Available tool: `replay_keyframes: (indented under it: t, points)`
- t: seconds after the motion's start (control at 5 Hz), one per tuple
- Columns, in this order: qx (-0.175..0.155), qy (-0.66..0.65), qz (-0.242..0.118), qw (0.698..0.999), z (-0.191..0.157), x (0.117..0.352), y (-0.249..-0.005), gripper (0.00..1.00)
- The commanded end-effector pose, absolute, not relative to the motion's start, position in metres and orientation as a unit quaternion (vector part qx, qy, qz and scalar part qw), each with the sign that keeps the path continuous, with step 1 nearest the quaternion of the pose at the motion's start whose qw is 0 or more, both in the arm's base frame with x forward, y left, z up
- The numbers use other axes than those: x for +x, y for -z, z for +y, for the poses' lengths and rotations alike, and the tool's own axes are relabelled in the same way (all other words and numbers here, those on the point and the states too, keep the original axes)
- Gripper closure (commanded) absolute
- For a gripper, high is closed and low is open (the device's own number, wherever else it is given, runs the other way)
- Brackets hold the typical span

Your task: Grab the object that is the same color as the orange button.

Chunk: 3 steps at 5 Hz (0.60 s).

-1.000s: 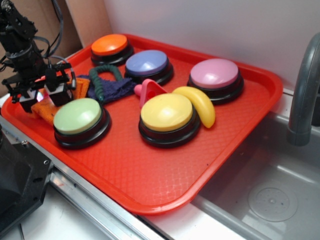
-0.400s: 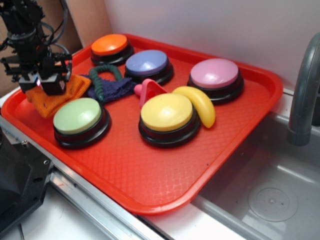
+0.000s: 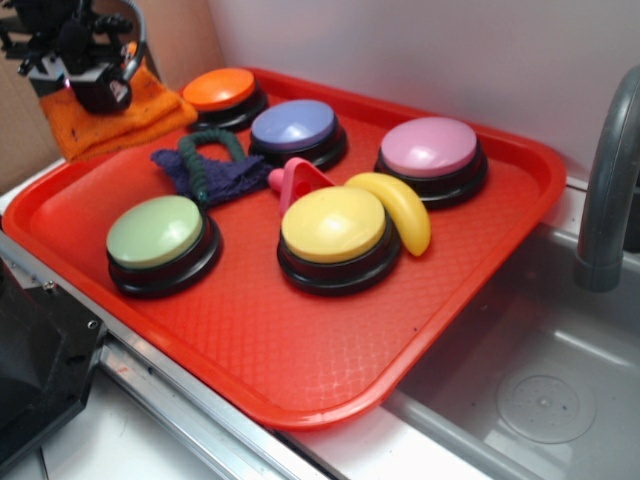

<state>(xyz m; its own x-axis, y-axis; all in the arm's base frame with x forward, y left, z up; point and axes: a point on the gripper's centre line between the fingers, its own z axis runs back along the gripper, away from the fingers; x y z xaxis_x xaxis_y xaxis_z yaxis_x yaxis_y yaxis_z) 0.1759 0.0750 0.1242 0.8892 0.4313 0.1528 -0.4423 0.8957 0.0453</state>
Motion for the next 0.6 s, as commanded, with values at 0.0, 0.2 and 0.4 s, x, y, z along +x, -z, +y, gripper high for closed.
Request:
replay_keyframes:
  t: [0.0, 0.2, 0.4]
  points:
    - [0.032, -0.140, -0.104, 0.984, 0.043, 0.184, -0.163, 1.00]
    - [0.023, -0.089, -0.078, 0.993, 0.038, 0.190, -0.152, 1.00]
    - [0.045, -0.097, -0.077, 0.991, 0.044, 0.189, -0.154, 1.00]
